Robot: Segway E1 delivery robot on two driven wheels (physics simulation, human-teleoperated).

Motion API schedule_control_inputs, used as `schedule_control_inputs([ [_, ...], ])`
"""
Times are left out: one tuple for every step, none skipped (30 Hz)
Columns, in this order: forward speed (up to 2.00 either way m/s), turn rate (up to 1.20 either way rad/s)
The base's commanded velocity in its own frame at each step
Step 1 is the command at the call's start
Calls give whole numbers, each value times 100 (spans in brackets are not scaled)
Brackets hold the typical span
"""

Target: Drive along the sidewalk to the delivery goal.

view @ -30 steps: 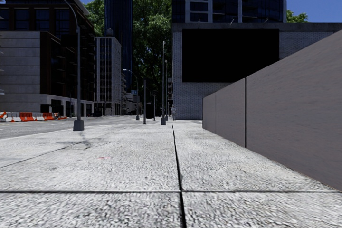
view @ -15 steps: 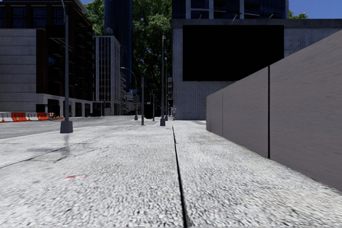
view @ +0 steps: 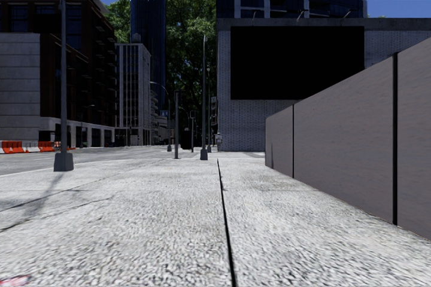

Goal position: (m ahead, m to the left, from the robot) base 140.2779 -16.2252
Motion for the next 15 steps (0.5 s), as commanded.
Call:
schedule_control_inputs([
  [200, 0],
  [200, 0],
  [200, 0],
  [200, 0],
  [200, 0],
  [200, 0],
  [200, 0],
  [200, 0],
  [200, 0],
  [200, 0],
  [200, 0],
  [200, 0],
  [200, 0],
  [200, 0],
  [200, 0],
])
